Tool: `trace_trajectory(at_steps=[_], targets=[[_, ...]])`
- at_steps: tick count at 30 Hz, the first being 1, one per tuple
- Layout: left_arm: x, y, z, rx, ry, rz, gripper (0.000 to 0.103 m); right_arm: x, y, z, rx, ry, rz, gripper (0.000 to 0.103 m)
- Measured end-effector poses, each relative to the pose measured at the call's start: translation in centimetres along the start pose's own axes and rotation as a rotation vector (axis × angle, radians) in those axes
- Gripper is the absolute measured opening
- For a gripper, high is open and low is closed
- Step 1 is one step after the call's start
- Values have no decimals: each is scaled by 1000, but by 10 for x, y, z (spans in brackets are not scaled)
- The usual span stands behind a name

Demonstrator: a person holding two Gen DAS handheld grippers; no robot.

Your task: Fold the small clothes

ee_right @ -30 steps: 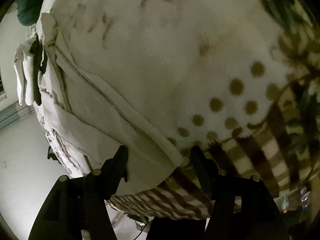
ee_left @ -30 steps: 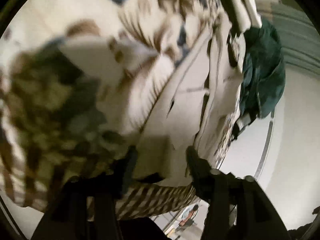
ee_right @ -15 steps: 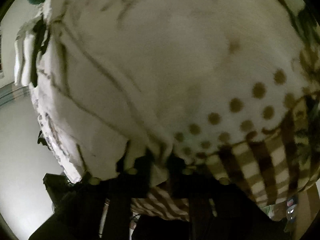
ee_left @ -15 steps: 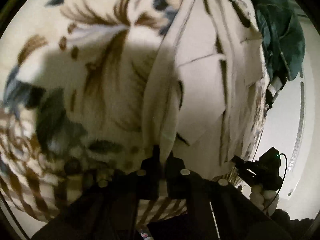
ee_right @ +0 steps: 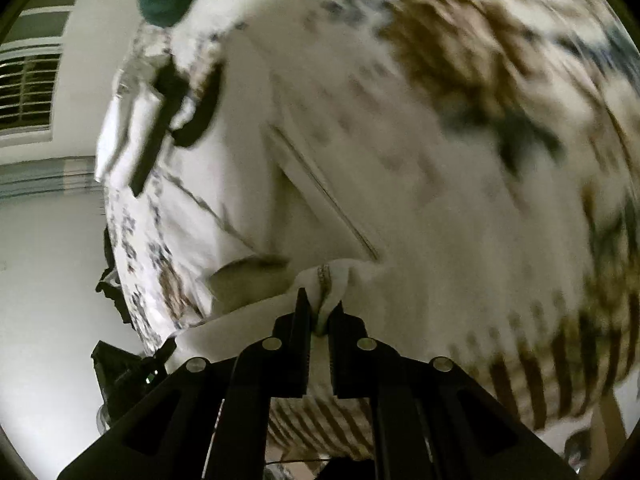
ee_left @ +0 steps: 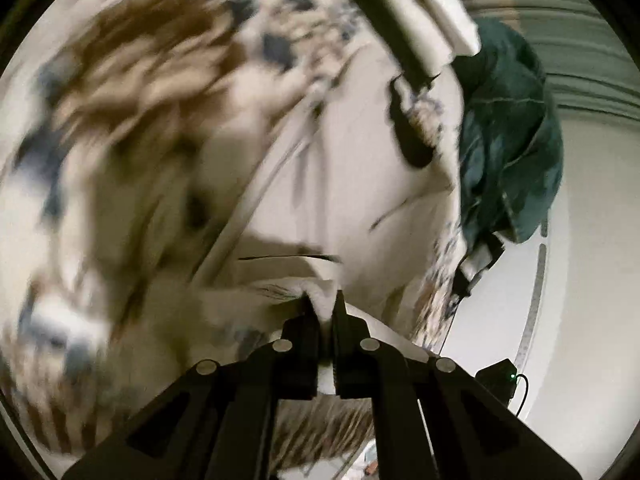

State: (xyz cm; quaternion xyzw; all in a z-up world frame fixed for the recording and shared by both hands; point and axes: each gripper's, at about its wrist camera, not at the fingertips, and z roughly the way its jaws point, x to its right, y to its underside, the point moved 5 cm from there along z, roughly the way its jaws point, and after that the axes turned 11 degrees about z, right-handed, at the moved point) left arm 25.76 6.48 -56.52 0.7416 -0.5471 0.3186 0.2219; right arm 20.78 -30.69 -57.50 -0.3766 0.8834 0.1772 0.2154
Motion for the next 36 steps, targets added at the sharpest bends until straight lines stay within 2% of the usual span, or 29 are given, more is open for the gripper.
trace_trajectory(at_steps=[1,3,5,7,9,10,11,12,13,16,21,25,26,27,28,29,32,36], targets=[[2,-19,8,14,-13,18,3,-11,-11,4,9,1,-19,7],[0,-45,26,8,10,29,3,-32,-41,19,45,26,-67,7],[-15,-74,47,-10,-9,-11,4,-43,-66,36,32,39,-83,7],[-24,-91,64,-40,42,-81,7,-47,-91,52,21,30,-66,10],[-27,-101,53,-3,49,-84,16,-49,-107,53,17,-6,-38,17],[-25,-104,44,28,57,-71,31,-48,-109,49,29,-26,-32,29],[-24,-107,31,62,63,-60,53,-48,-111,42,55,-49,-37,39],[-23,-107,22,89,56,-49,58,-47,-112,33,82,-53,-52,47],[-22,-107,13,120,39,-26,58,-47,-110,29,99,-43,-70,47],[-19,-105,12,97,-77,70,58,-38,-104,28,99,39,-125,47],[-2,-104,55,-42,-193,231,58,-36,-102,57,36,107,-176,47],[9,-106,82,-90,-368,377,58,-52,-107,88,20,150,-216,47],[7,-108,84,-89,-429,396,58,-56,-108,91,31,168,-226,46],[2,-111,80,-75,-467,393,58,-59,-109,93,44,195,-237,39],[-6,-116,76,-59,-511,372,58,-61,-111,95,52,212,-242,32],[-16,-123,68,-38,-543,334,58,-62,-113,94,61,220,-241,32],[-35,-135,40,35,-506,212,56,-63,-118,88,79,211,-218,32],[-26,-133,21,58,-429,211,56,-64,-123,77,68,151,-179,32]])
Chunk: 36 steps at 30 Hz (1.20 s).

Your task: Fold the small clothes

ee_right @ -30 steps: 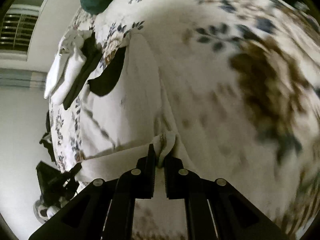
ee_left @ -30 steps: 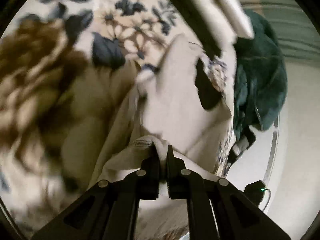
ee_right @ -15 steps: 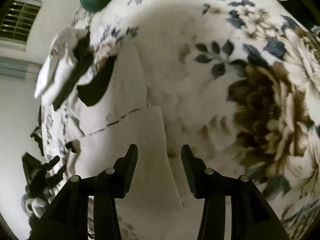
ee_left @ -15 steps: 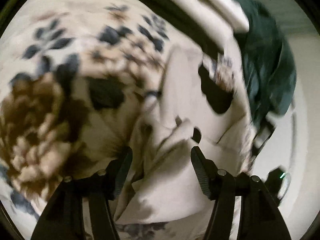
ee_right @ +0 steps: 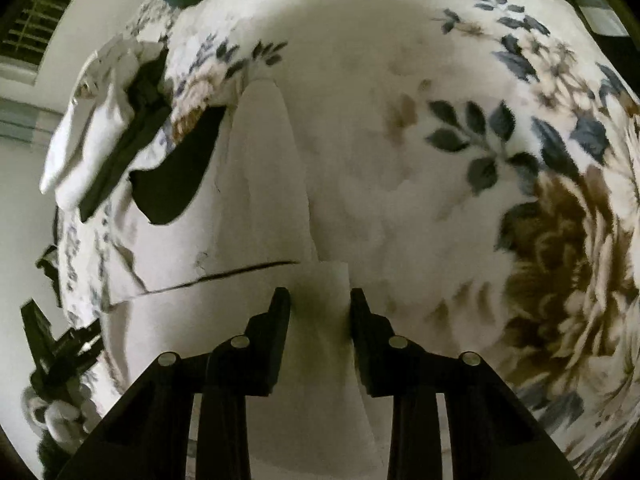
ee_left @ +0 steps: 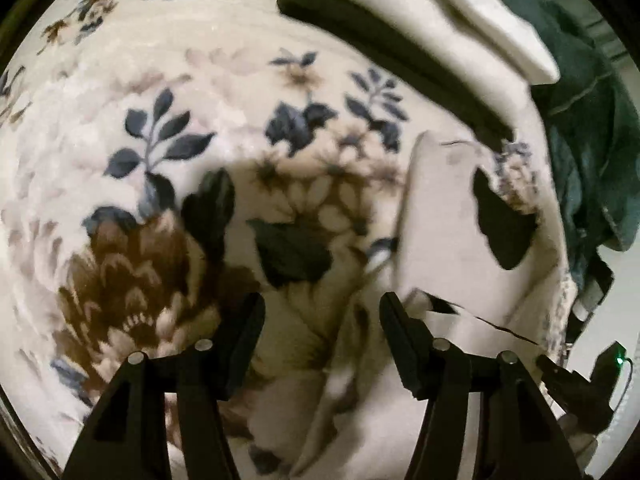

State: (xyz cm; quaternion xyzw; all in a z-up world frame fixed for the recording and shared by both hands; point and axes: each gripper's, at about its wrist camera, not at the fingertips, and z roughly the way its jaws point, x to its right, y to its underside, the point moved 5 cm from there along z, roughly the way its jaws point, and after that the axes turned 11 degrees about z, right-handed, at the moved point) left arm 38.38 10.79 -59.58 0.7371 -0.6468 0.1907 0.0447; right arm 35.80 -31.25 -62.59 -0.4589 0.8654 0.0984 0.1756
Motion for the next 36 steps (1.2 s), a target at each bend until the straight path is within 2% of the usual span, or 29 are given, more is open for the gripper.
trace_trajectory(at_steps=[3,6,7,8,9,12,14,16,21,22,23,25,27,30,33,36], targets=[[20,4,-9,1,101,63,58,-3,0,0,-29,-35,11,32],[46,18,14,-83,84,179,58,-6,3,6,-50,-33,-2,32],[51,24,24,-105,63,212,44,-7,4,8,-47,-31,-5,32],[52,27,29,-115,58,229,5,-9,4,8,-24,-21,-18,30],[53,28,32,-119,42,236,7,-13,5,7,-3,-3,-42,11],[44,25,21,-61,33,207,6,-17,3,1,58,35,-64,4],[29,26,28,-85,28,156,6,-13,-1,1,78,57,-48,4],[21,28,36,-112,44,135,7,-7,-5,10,53,76,-26,3],[30,16,22,-173,105,98,16,-9,-12,18,-39,100,-11,5],[36,8,17,-158,110,96,29,-13,-17,13,-43,89,-15,7],[39,-3,7,-130,117,98,49,-19,-23,6,-31,85,-21,11],[50,-32,-4,-69,128,137,74,-31,-41,-5,20,82,-30,52],[58,-61,3,-45,94,186,74,-47,-65,-5,59,87,-33,61],[73,-98,30,-58,34,270,74,-78,-101,11,76,136,-85,61],[84,-125,67,-125,-26,352,74,-105,-130,41,44,211,-153,61],[84,-132,89,-181,-58,413,72,-116,-146,70,-12,308,-217,61]])
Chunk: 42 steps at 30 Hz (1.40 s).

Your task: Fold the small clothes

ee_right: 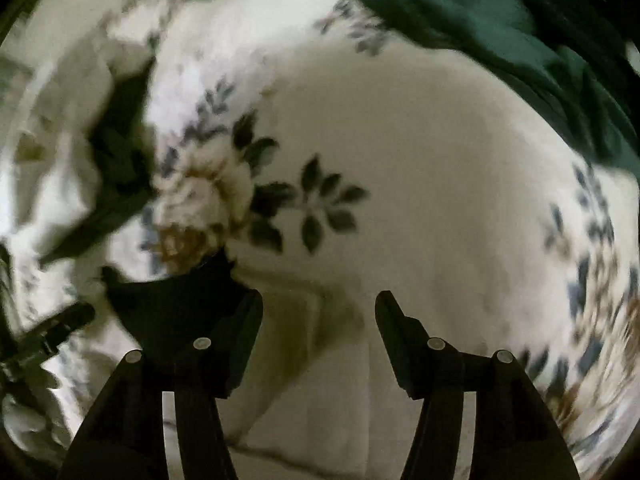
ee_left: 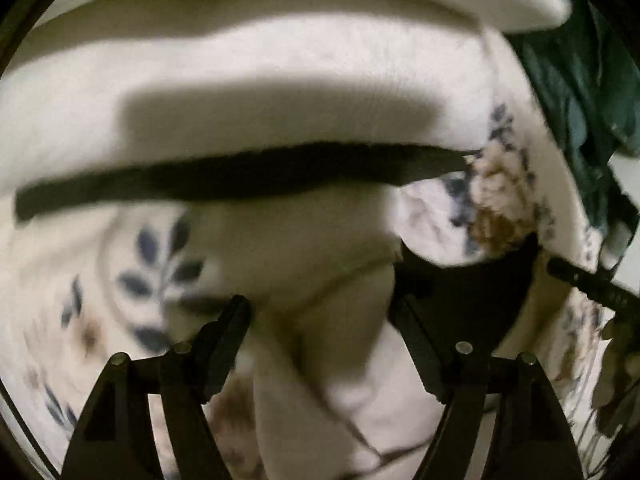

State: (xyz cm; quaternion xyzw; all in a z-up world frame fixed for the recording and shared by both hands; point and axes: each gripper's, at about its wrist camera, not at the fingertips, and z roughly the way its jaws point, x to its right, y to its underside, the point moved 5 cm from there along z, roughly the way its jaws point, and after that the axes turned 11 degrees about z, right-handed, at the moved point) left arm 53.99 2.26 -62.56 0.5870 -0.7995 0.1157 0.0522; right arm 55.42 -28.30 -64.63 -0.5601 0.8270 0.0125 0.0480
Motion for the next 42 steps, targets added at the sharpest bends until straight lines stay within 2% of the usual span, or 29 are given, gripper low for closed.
trace_trajectory(at_steps=[1,2,3,4,7,11,13,14,16,17,20,24,28,30,32,33,34,35,38,42], targets=[[1,-2,3,-4,1,16,61,-4,-3,4,-12,10,-17,53],[4,-3,4,9,-3,47,19,-7,-5,5,-10,18,-28,42],[7,-3,2,18,-15,85,5,-9,-7,2,3,15,-31,18],[11,-1,-4,45,-1,112,5,-10,-7,-3,22,11,-27,7],[22,12,-31,131,-19,170,5,-14,-1,-29,88,-51,-12,5],[25,48,-85,251,14,118,5,-7,28,-71,150,-132,-1,5],[24,73,-119,316,55,67,5,3,51,-93,177,-173,23,5],[23,89,-135,338,77,39,5,8,66,-103,186,-195,35,5],[40,93,-141,352,120,-17,5,19,103,-120,198,-224,53,5],[40,111,-148,356,143,-48,5,27,122,-126,200,-237,57,5],[51,161,-141,318,186,-135,5,46,179,-131,180,-243,64,5],[55,218,-108,232,192,-213,5,73,249,-108,112,-221,57,5],[55,258,-68,150,215,-231,10,97,286,-74,56,-182,19,5],[54,273,-65,120,224,-214,16,107,301,-55,-33,-172,9,7],[58,284,-71,107,241,-199,30,117,310,-49,-73,-156,19,23],[58,288,-75,103,257,-201,36,125,313,-50,-84,-149,32,38],[56,292,-79,97,272,-214,50,131,314,-52,-81,-146,47,46],[54,296,-82,96,287,-231,59,140,315,-58,-56,-133,73,47],[42,299,-91,107,316,-323,60,157,308,-78,29,-138,132,47],[27,274,-95,164,289,-396,60,167,284,-91,58,-281,295,47]])
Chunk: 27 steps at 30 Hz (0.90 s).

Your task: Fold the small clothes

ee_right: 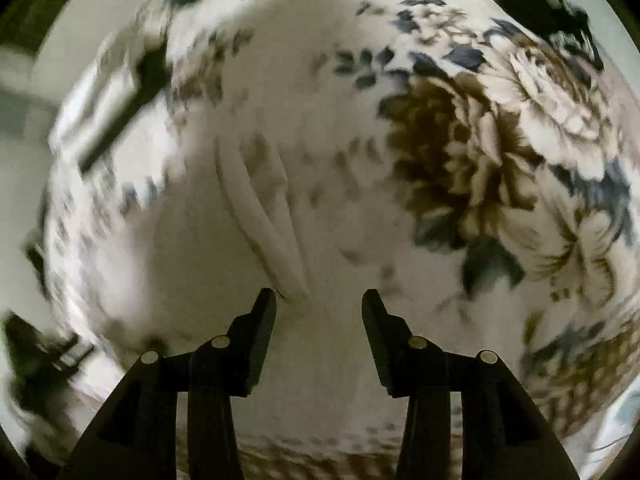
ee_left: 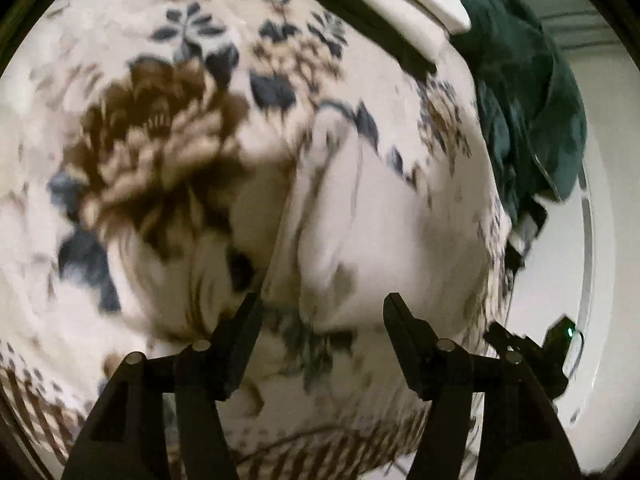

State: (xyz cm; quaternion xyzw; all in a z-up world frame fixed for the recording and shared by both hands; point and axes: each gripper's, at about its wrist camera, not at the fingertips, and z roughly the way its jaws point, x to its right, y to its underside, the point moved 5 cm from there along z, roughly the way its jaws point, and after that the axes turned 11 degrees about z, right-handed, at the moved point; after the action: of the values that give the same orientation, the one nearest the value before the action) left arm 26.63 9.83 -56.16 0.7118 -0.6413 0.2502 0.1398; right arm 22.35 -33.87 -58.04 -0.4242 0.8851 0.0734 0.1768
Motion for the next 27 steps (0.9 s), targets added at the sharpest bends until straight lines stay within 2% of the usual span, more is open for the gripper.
trace_trajectory(at_steps=[4,5,8,9,10,11,12,15,16,18,21,23,24,25,26,27], targets=[[4,-41,22,26,-33,0,60,-15,-35,22,-42,-110,136,47],[6,-55,34,19,-34,9,60,-19,-46,32,-61,-163,193,47],[4,-79,60,0,-63,29,60,-26,-72,63,-114,-252,343,47],[3,-86,70,-13,-99,43,60,-27,-78,70,-120,-280,369,47],[3,-90,77,-24,-111,56,60,-34,-81,74,-109,-295,368,34],[1,-94,86,-38,-124,70,60,-39,-85,77,-95,-274,340,17],[-1,-95,90,-51,-139,77,60,-42,-88,78,-74,-223,318,8],[-10,-96,98,-75,-126,69,60,-33,-97,85,-41,-140,349,7],[-12,-95,97,-74,-119,63,60,-28,-100,85,-28,-99,356,0],[-14,-94,95,-74,-107,57,60,-18,-107,85,-22,-68,377,0],[-14,-92,87,-63,-83,39,60,-20,-112,71,-30,-145,393,1],[-11,-93,81,-48,-70,40,60,-33,-112,63,-45,-193,353,12],[-9,-94,81,-41,-60,39,60,-40,-111,61,-53,-207,334,32],[-8,-96,81,-36,-57,39,60,-49,-110,62,-67,-233,307,43],[-8,-97,82,-36,-62,42,60,-56,-107,66,-88,-237,281,43],[-7,-99,85,-33,-59,45,58,-65,-103,78,-141,-204,244,43]])
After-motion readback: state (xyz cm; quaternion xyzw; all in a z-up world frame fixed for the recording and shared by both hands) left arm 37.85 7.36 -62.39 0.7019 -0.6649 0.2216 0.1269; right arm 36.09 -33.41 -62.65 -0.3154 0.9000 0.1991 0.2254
